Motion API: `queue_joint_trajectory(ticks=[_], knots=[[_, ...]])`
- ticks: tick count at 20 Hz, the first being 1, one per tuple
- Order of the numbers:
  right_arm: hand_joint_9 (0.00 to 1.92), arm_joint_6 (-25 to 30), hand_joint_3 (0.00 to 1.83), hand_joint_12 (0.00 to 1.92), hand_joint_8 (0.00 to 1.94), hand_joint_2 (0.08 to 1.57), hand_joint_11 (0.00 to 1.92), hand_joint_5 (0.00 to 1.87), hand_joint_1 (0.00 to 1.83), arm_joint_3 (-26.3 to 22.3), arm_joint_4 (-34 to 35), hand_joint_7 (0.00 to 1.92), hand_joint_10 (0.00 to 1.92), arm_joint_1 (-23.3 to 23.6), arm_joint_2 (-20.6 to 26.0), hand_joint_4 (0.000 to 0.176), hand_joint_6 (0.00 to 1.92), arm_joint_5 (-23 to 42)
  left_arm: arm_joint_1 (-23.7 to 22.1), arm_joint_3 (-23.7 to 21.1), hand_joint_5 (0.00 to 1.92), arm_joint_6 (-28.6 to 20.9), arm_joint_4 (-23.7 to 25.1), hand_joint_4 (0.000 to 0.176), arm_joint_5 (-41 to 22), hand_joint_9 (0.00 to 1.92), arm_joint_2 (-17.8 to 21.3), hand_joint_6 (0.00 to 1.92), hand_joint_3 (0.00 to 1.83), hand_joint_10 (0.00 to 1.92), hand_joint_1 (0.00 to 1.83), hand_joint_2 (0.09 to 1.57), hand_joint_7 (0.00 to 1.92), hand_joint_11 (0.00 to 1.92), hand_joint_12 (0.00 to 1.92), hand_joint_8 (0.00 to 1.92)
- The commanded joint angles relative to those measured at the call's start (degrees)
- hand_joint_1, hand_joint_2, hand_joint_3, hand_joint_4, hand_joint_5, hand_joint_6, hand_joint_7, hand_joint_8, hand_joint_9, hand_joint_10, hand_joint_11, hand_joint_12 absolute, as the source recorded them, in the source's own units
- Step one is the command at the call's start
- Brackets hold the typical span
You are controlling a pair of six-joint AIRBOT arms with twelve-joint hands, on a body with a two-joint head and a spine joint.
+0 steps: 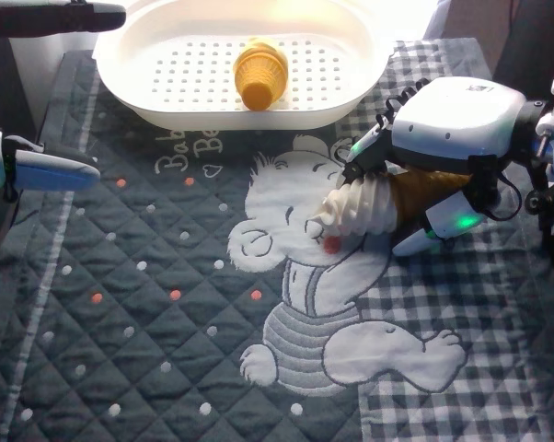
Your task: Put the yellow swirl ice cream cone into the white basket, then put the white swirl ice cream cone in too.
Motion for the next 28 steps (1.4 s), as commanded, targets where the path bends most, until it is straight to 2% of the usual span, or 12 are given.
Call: queue_joint_trajectory(ticks=[1,3,5,6,9,12,14,16,20,22,24,28], knots=[[0.94,-0.55,0.00,1.90,1.41,1.09,0.98,1.15,1.26,0.07,0.54,0.92,1.71,0.45,-0.38,0.000,0.51,2.64,-0.55,-0.24,0.50,-0.52,-1.38,0.000,-7.12,0.48,0.33,0.00,0.00,0.01,0.85,0.79,0.51,0.01,1.12,0.00],[0.85,-0.55,0.00,1.92,1.50,1.15,0.89,1.04,1.25,0.07,0.76,0.83,1.78,0.46,-0.01,0.000,0.63,3.52,-0.15,-0.24,0.51,-0.52,-1.72,0.000,-7.14,0.48,0.34,0.01,0.00,0.01,0.85,0.79,0.51,0.00,1.12,0.00],[0.86,-0.55,0.00,1.77,1.37,1.13,0.76,1.06,1.26,0.02,4.14,0.92,1.46,0.46,1.35,0.000,0.57,6.93,0.19,-0.24,0.50,-0.51,-1.96,0.000,-7.20,0.46,0.34,0.00,0.00,0.00,0.85,0.80,0.50,0.00,1.12,0.00],[0.91,-0.55,0.00,1.57,1.30,1.09,0.79,1.24,1.27,-0.13,7.44,0.93,1.18,0.47,2.69,0.000,0.28,9.96,0.21,-0.24,0.51,-0.51,-2.01,0.000,-7.22,0.50,0.30,0.00,0.00,0.01,0.84,0.79,0.51,0.05,1.11,0.00],[0.97,-0.56,0.00,1.43,1.05,1.06,0.83,1.22,1.28,0.08,14.15,1.07,1.03,1.91,5.75,0.000,0.37,17.18,0.29,-0.12,0.50,-0.50,-2.05,0.000,-7.13,0.50,-0.10,0.00,0.00,0.01,0.82,0.80,0.51,0.06,1.11,0.00],[1.18,-2.80,0.00,1.11,0.68,1.05,1.01,1.06,1.27,2.70,9.89,1.23,0.69,13.44,4.07,0.000,0.76,13.24,1.11,-0.38,0.50,-0.52,-2.95,0.000,-8.18,0.49,0.26,0.00,0.00,0.00,0.85,0.80,0.52,0.01,1.14,0.00],[1.26,-6.39,0.00,1.34,0.44,1.02,1.08,1.08,1.28,6.34,8.98,1.35,0.81,19.35,-0.02,0.000,0.77,9.28,1.16,-0.36,0.46,-0.57,-3.04,0.006,-7.80,0.47,0.23,0.00,0.00,0.00,0.87,0.77,0.50,0.08,1.22,0.00],[1.28,-7.32,0.00,1.21,0.29,1.01,1.10,1.13,1.28,12.30,9.00,1.38,0.75,22.78,-6.02,0.000,0.76,4.40,1.00,-0.11,0.46,-0.56,-3.02,0.016,-7.52,0.46,-0.14,0.00,0.00,0.00,0.86,0.77,0.48,0.09,1.23,0.00],[1.18,-7.33,0.01,1.42,0.80,1.05,0.98,1.07,1.29,22.60,5.46,1.21,0.82,26.04,-16.80,0.000,0.61,-6.08,-0.53,1.05,0.45,-0.57,-2.12,0.029,-6.26,0.48,-1.68,0.00,0.00,0.00,0.85,0.78,0.50,0.07,1.28,0.00],[0.75,-7.38,0.00,1.19,0.13,0.93,0.61,0.56,0.80,25.13,2.47,0.64,0.43,26.29,-19.54,0.000,0.04,-9.46,-1.51,1.53,0.46,-0.97,-1.20,0.012,-5.74,0.44,-2.42,0.00,0.00,0.00,0.85,0.78,0.47,0.05,1.24,0.00],[0.35,-7.47,0.00,0.80,0.00,0.83,0.32,0.02,0.57,24.98,-1.03,0.10,0.01,26.27,-19.92,0.162,0.00,-11.97,-2.01,1.85,0.47,-1.64,-0.69,0.000,-5.88,0.45,-2.85,0.00,0.01,0.01,0.83,0.79,0.47,0.05,1.24,0.01],[0.26,-7.47,0.00,1.11,0.00,0.83,0.14,0.00,0.52,23.44,-2.01,0.00,0.00,26.27,-19.43,0.176,0.00,-12.15,-1.43,1.80,0.47,-2.08,-0.77,0.000,-6.15,0.44,-2.70,0.00,0.01,0.00,0.84,0.80,0.47,0.05,1.24,0.00]])
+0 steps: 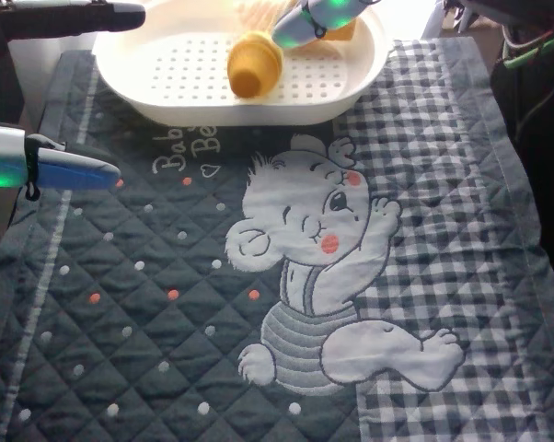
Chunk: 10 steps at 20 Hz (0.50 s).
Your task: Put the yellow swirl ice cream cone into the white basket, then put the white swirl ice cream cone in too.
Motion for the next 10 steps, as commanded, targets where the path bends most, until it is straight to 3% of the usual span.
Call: queue_joint_trajectory(ticks=[1,2,3,4,5,6,7,9,10], knots=[[0.19,-0.03,0.00,1.06,0.00,0.84,0.03,0.00,0.52,-0.59,1.48,0.00,0.00,0.74,-0.21,0.175,0.00,4.95,-0.25,0.13,0.47,-0.60,-1.14,0.000,-7.21,0.45,0.03,0.00,0.00,0.01,0.84,0.80,0.47,0.05,1.24,0.00],[0.13,-0.03,0.00,0.89,0.00,0.85,0.00,0.00,0.52,-1.34,1.48,0.00,0.01,0.74,0.43,0.171,0.00,5.43,-0.12,0.05,0.47,-0.61,-1.26,0.000,-7.43,0.45,0.16,0.00,0.01,0.00,0.83,0.80,0.47,0.05,1.26,0.00],[0.16,-0.03,0.00,0.96,0.00,0.85,0.00,0.00,0.51,-2.33,1.48,0.02,0.02,0.74,1.30,0.174,0.00,6.03,0.01,-0.06,0.46,-0.64,-1.38,0.000,-7.72,0.44,0.31,0.00,0.01,0.00,0.83,0.80,0.47,0.04,1.27,0.00],[0.03,-0.03,0.00,0.48,0.01,0.84,0.00,0.00,0.53,-3.87,1.69,0.00,0.04,0.74,2.79,0.176,0.00,7.07,0.28,-0.25,0.46,-0.66,-1.58,0.000,-8.22,0.43,0.57,0.00,0.01,0.00,0.83,0.80,0.47,0.04,1.26,0.00],[0.01,-0.03,0.00,0.24,0.00,0.86,0.00,0.00,0.51,-5.67,2.45,0.01,0.01,0.74,4.04,0.176,0.00,8.60,0.61,-0.49,0.44,-0.66,-1.87,0.000,-8.85,0.43,0.87,0.00,0.00,0.00,0.82,0.80,0.46,0.06,1.24,0.00],[0.00,-0.03,0.00,0.16,0.01,0.87,0.00,0.00,0.58,-7.61,4.47,0.04,0.00,0.74,6.20,0.168,0.00,11.09,0.99,-0.71,0.41,-0.66,-2.21,0.006,-9.60,0.43,1.17,0.00,0.01,0.00,0.83,0.81,0.45,0.07,1.23,0.00],[0.00,-0.03,0.00,0.03,0.01,0.85,0.00,0.00,0.56,-10.00,7.63,0.03,0.00,0.74,9.51,0.176,0.00,14.49,1.38,-0.96,0.50,-0.66,-2.57,0.000,-10.43,0.50,1.48,0.01,0.00,0.02,0.85,0.80,0.51,0.09,1.16,0.01],[0.00,-0.02,0.00,0.00,0.00,0.82,0.00,0.00,0.56,-16.32,11.53,0.01,0.00,0.62,15.73,0.176,0.00,21.16,2.77,-2.00,0.49,-0.66,-3.68,0.000,-13.40,0.50,2.58,0.01,0.00,0.02,0.81,0.80,0.52,0.07,1.15,0.01],[0.00,-0.02,0.00,0.00,0.00,0.84,0.00,0.00,0.60,-18.34,12.25,0.00,0.00,0.58,17.56,0.162,0.00,23.43,3.45,-2.49,0.50,-0.66,-4.29,0.000,-14.77,0.48,3.15,0.00,0.00,0.01,0.84,0.80,0.51,0.04,1.19,0.00]])
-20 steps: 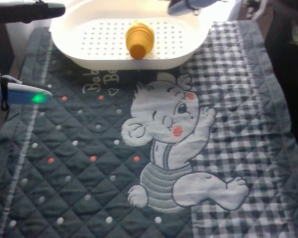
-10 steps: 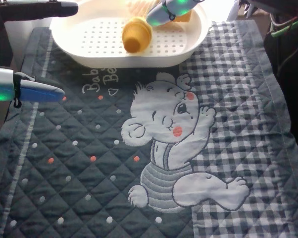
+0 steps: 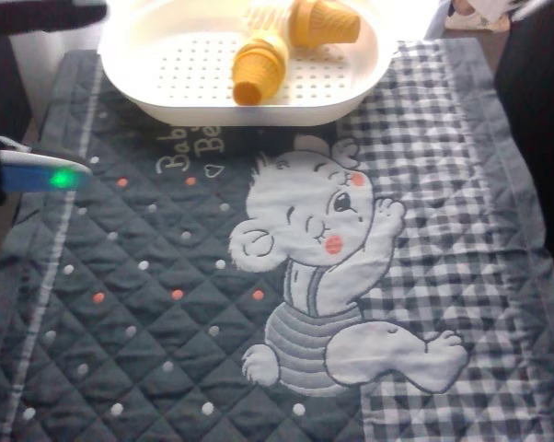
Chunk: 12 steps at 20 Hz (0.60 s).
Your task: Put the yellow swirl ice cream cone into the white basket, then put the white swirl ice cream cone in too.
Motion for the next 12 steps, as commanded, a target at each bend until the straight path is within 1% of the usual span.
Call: queue_joint_trajectory(ticks=[1,3,4,5,6,7,8,9,10,11,12], knots=[[0.00,0.03,0.00,0.00,0.00,0.84,0.00,0.00,0.58,-2.43,2.83,0.00,0.00,0.26,1.43,0.173,0.00,10.94,0.39,-0.55,0.44,-0.31,-1.95,0.000,-11.03,0.44,0.70,0.00,0.00,0.00,0.90,0.78,0.47,0.03,1.17,0.00],[0.00,-2.05,0.02,0.00,0.00,0.89,0.00,0.00,0.58,-7.17,6.38,0.00,0.00,-1.86,6.08,0.176,0.00,16.88,3.17,-1.65,0.37,-0.31,-4.18,0.000,-16.40,0.40,1.57,0.00,0.00,0.00,0.91,0.79,0.38,0.00,1.13,0.00],[0.00,-4.23,0.02,0.00,0.01,0.91,0.00,0.00,0.73,-10.09,10.07,0.03,0.00,-4.69,9.03,0.145,0.00,21.89,5.14,-2.33,0.28,-0.31,-5.66,0.044,-20.38,0.43,1.91,0.00,0.01,0.01,0.83,0.80,0.34,0.00,1.19,0.00],[0.00,-4.93,0.02,0.00,0.01,0.91,0.00,0.00,0.73,-11.97,13.49,0.03,0.00,-8.37,11.07,0.145,0.00,26.90,6.65,-2.79,0.28,-0.31,-6.76,0.044,-23.29,0.43,2.04,0.00,0.01,0.01,0.83,0.80,0.34,0.00,1.19,0.00],[0.00,-4.92,0.00,0.00,0.02,0.86,0.00,0.00,0.70,-12.82,16.29,0.07,0.00,-11.57,12.19,0.140,0.00,30.38,7.68,-3.10,0.22,-0.32,-7.50,0.037,-25.35,0.42,2.05,0.00,0.02,0.01,0.70,0.85,0.32,0.00,1.27,0.00],[0.02,-4.92,0.00,0.00,0.01,0.86,0.00,0.00,0.61,-13.94,20.03,0.11,0.00,-15.85,13.14,0.154,0.00,35.33,8.46,-3.41,0.19,-0.33,-8.00,0.045,-27.26,0.39,2.05,0.00,0.03,0.00,0.64,0.89,0.28,0.00,1.27,0.00],[0.02,-4.92,0.00,0.00,0.01,0.87,0.00,0.00,0.60,-15.37,24.95,0.12,0.00,-21.65,14.13,0.160,0.00,41.53,9.51,-3.76,0.17,-0.57,-8.46,0.034,-29.29,0.27,2.03,0.00,0.04,0.00,0.49,0.99,0.22,0.00,1.22,0.00],[0.04,-4.92,0.01,0.00,0.00,0.92,0.00,0.02,0.57,-16.81,29.51,0.12,0.00,-27.31,14.77,0.161,0.00,47.47,10.24,-4.10,0.14,-1.29,-8.66,0.042,-31.17,0.19,1.84,0.00,0.03,0.00,0.51,1.04,0.16,0.00,1.00,0.00],[0.08,-4.92,0.01,0.00,0.01,0.94,0.00,0.06,0.55,-18.30,34.16,0.14,0.02,-32.07,14.95,0.151,0.01,53.48,11.09,-4.25,0.16,-2.65,-8.70,0.065,-33.06,0.20,1.28,0.01,0.01,0.01,0.45,1.02,0.17,0.00,1.04,0.00],[0.10,-4.92,0.00,0.01,0.01,0.94,0.02,0.19,0.51,-19.27,37.59,0.17,0.01,-36.22,14.96,0.085,0.02,57.70,12.32,-4.36,0.15,-3.85,-9.13,0.053,-34.95,0.24,0.83,0.00,0.02,0.02,0.32,1.05,0.17,0.02,1.05,0.00],[0.05,-4.80,0.01,0.00,0.00,0.95,0.00,0.14,0.51,-20.21,41.15,0.13,0.00,-39.80,14.96,0.091,0.00,62.38,13.69,-4.74,0.14,-4.97,-10.08,0.037,-36.47,0.24,0.54,0.00,0.01,0.01,0.31,1.04,0.17,0.00,0.96,0.00]])
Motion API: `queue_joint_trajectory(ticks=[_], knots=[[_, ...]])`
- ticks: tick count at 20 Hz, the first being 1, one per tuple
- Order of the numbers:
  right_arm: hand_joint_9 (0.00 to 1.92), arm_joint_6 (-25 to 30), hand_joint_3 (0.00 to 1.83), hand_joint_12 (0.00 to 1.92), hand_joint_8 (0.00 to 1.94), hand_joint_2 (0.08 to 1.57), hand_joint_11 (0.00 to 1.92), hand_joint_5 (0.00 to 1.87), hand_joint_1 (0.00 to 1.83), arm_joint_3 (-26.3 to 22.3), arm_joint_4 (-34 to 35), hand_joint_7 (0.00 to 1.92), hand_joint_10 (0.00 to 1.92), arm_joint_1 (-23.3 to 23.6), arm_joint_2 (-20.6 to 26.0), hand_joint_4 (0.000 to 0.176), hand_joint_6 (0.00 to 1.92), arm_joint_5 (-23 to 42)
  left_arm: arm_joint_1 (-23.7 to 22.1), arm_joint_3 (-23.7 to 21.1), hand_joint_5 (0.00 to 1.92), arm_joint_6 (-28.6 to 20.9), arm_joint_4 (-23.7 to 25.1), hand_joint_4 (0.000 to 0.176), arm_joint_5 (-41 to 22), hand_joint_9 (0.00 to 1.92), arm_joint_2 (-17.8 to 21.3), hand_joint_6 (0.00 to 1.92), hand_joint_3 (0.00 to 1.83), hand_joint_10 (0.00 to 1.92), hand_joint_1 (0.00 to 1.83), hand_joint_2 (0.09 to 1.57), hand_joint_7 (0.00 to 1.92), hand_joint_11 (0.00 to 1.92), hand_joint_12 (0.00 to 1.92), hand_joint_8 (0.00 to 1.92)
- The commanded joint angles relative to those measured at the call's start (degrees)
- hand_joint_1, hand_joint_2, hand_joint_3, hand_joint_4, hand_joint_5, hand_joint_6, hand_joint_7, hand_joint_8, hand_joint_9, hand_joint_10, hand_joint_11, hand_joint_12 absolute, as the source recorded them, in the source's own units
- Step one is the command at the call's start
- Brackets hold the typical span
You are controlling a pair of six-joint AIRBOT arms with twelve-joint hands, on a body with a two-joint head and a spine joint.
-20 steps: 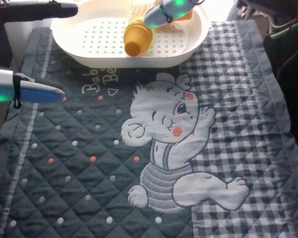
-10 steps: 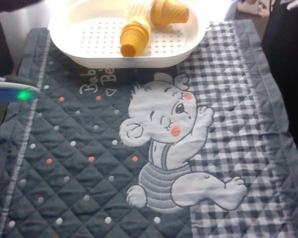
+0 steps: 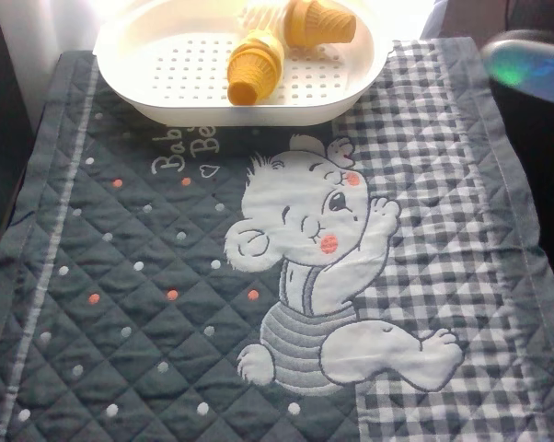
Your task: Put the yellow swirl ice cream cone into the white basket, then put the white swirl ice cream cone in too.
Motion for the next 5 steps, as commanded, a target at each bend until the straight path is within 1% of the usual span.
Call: queue_joint_trajectory(ticks=[1,2,3,4,5], knots=[[0.03,0.63,0.00,0.00,0.00,0.94,0.00,0.08,0.60,-0.73,3.76,0.11,0.00,-0.46,0.22,0.074,0.00,10.85,-0.38,0.03,0.12,-0.42,-0.40,0.000,-7.56,0.25,-0.32,0.00,0.01,0.02,0.33,1.06,0.16,0.00,0.95,0.00],[0.05,0.62,0.00,0.00,0.00,0.92,0.00,0.09,0.65,-1.21,4.12,0.11,0.01,-0.77,-0.24,0.094,0.01,10.85,-0.39,0.03,0.10,-0.46,-0.67,0.000,-7.56,0.26,-0.58,0.00,0.02,0.01,0.33,1.10,0.14,0.00,0.92,0.00],[0.07,0.66,0.00,0.02,0.00,0.95,0.05,0.06,0.44,-0.92,4.24,0.07,0.02,-0.81,-1.30,0.106,0.01,10.85,0.07,0.14,0.02,-0.97,-1.22,0.000,-7.56,0.23,-0.69,0.00,0.02,0.00,0.09,1.26,0.08,0.00,0.74,0.00],[0.09,1.01,0.01,0.04,0.01,0.97,0.09,0.06,0.37,-0.59,4.24,0.09,0.02,-0.81,-1.74,0.081,0.01,10.85,0.12,0.45,0.00,-1.76,-1.40,0.000,-7.56,0.21,-0.93,0.00,0.01,0.00,0.06,1.29,0.06,0.00,0.65,0.00],[0.11,1.84,0.01,0.04,0.01,0.98,0.09,0.06,0.39,-0.23,4.18,0.10,0.02,-0.81,-1.95,0.106,0.01,10.85,-0.27,1.03,0.00,-3.01,-1.39,0.008,-7.56,0.20,-1.33,0.00,0.01,0.00,0.01,1.34,0.09,0.00,0.62,0.00]])
